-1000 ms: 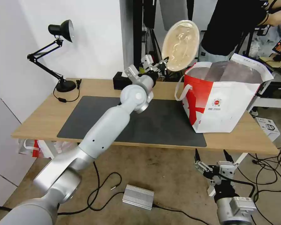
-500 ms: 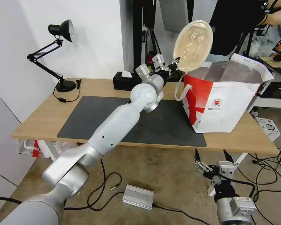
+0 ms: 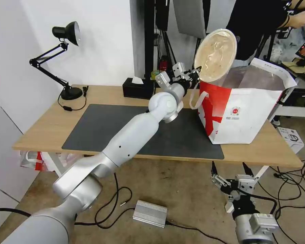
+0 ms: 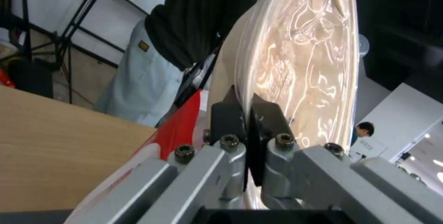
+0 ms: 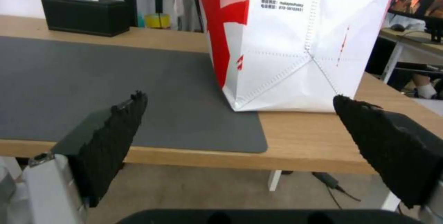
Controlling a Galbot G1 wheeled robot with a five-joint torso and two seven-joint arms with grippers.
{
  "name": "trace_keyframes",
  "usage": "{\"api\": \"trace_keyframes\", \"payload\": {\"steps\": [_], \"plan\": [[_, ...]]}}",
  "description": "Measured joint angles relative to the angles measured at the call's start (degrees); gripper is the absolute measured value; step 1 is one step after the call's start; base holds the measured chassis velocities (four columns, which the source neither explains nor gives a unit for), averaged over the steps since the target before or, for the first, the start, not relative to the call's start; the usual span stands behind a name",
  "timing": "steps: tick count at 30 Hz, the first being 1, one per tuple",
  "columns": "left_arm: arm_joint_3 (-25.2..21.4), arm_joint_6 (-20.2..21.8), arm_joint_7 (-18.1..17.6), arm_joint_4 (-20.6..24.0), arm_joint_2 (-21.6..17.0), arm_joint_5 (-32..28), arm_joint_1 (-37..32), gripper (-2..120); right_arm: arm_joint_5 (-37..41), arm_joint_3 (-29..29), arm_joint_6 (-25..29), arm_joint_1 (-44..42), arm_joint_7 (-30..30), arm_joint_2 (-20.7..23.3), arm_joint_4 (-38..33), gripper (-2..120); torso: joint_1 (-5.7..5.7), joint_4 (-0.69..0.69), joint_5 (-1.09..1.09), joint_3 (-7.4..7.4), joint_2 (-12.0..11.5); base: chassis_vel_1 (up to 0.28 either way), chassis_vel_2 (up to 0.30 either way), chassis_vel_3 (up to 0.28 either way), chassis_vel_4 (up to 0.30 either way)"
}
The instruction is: Pick up the trash from the table and place it into the takeout bag.
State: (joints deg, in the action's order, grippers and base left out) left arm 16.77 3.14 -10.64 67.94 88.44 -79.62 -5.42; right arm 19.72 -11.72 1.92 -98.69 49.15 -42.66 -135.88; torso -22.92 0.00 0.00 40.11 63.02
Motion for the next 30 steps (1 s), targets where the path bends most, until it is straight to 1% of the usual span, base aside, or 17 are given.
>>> {"api": "trace_keyframes", "payload": {"steps": [6, 13, 22, 30], "plan": [[0.1, -0.1, 0.6, -2.0, 1.0, 0.2, 1.0, 0, 0.0, 0.0, 0.0, 0.0, 0.0, 0.0, 0.0, 100, 0.0, 0.0, 0.0, 0.0, 0.0, 0.0, 0.0, 0.0, 0.0], [0.4, -0.1, 1.1, -3.2, 1.5, 0.2, 2.2, 0, 0.0, 0.0, 0.0, 0.0, 0.0, 0.0, 0.0, 100, 0.0, 0.0, -0.01, 0.0, 0.0, 0.0, 0.0, 0.0, 0.0], [0.5, -0.2, 2.9, -7.2, 2.8, 0.8, 3.9, 0, 0.0, 0.0, 0.0, 0.0, 0.0, 0.0, 0.0, 100, 0.0, 0.0, 0.0, 0.0, 0.0, 0.0, 0.0, 0.0, 0.0], [1.2, -0.2, 4.0, -8.4, 2.8, 1.1, 4.0, 0, 0.0, 0.0, 0.0, 0.0, 0.0, 0.0, 0.0, 100, 0.0, 0.0, 0.0, 0.0, 0.0, 0.0, 0.0, 0.0, 0.0]]}}
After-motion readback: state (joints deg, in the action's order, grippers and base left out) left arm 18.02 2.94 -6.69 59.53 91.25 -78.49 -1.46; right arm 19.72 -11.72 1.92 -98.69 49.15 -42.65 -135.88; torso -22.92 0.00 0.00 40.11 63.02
